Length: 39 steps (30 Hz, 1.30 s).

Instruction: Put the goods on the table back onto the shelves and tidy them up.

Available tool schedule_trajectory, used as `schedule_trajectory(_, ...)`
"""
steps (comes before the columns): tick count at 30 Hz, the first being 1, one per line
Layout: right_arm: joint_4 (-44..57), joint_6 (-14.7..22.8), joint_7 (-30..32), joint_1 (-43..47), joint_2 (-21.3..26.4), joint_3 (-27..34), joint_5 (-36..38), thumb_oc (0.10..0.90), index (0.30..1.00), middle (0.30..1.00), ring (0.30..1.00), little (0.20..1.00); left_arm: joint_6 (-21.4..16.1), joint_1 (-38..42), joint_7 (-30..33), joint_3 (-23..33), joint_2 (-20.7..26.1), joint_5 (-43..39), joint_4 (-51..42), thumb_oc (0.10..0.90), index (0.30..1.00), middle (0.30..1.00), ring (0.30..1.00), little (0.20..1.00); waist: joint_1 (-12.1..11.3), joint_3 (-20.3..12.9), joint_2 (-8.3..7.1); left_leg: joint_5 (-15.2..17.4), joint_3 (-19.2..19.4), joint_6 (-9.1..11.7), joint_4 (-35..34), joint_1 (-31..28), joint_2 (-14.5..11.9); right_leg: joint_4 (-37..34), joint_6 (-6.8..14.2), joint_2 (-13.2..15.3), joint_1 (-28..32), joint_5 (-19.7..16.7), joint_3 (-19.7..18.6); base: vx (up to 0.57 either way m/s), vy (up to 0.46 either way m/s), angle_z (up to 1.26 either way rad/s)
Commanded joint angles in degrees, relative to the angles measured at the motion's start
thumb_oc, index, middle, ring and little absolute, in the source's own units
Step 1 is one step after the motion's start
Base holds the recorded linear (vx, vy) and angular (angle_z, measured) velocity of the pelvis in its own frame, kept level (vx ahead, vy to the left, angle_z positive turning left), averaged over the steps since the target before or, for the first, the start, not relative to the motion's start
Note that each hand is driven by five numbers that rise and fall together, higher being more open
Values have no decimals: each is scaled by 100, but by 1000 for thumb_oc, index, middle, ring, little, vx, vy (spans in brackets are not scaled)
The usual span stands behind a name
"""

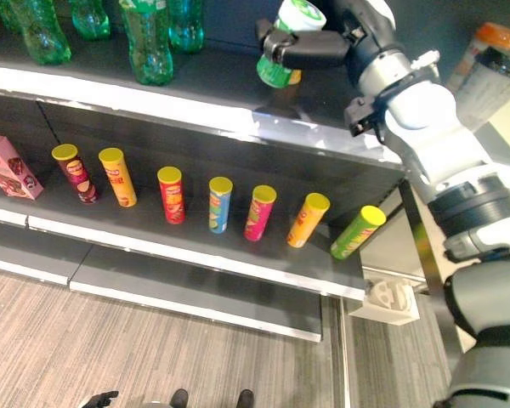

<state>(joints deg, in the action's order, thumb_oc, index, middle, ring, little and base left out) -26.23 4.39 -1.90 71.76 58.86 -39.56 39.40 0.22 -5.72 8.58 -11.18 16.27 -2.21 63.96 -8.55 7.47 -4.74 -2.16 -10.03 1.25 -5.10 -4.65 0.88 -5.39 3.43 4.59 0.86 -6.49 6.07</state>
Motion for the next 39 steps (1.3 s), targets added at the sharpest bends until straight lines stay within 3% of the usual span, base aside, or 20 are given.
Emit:
schedule_trajectory(1,-256,239,142,377,53,168,160,400,300,300,300,300,-120,64,114,-161,325,-116,210,800,900,900,900,900,-84,-456,-316,273,16,257,10,414,65,193,525,397,23,462,74,0,0,0)
schedule_trajectory(22,-1234,-60,-138,553,-203,-248,-311,400,300,300,300,300,-165,15,113,-115,404,-266,179,800,900,900,900,900,-207,-306,-448,278,-10,241,10,491,88,191,526,427,-25,450,85,0,0,0)
schedule_trajectory(23,-1195,-65,-166,576,-200,-312,-353,554,531,531,531,531,-167,19,115,-113,407,-258,181,800,900,900,900,900,-186,-310,-455,285,-4,243,10,480,85,190,524,424,-23,449,74,0,0,0)
schedule_trajectory(24,-1195,-65,-165,577,-200,-313,-353,800,900,900,900,900,-167,19,115,-113,407,-258,181,800,900,900,900,900,-186,-310,-454,285,-4,243,10,479,85,190,524,424,-23,449,74,0,0,0)
schedule_trajectory(39,-1115,-70,-212,554,14,-400,-363,800,900,900,900,900,-170,27,118,-102,375,-214,223,800,900,900,900,900,-49,-357,-471,352,82,256,10,383,19,166,513,384,18,455,18,0,0,0)
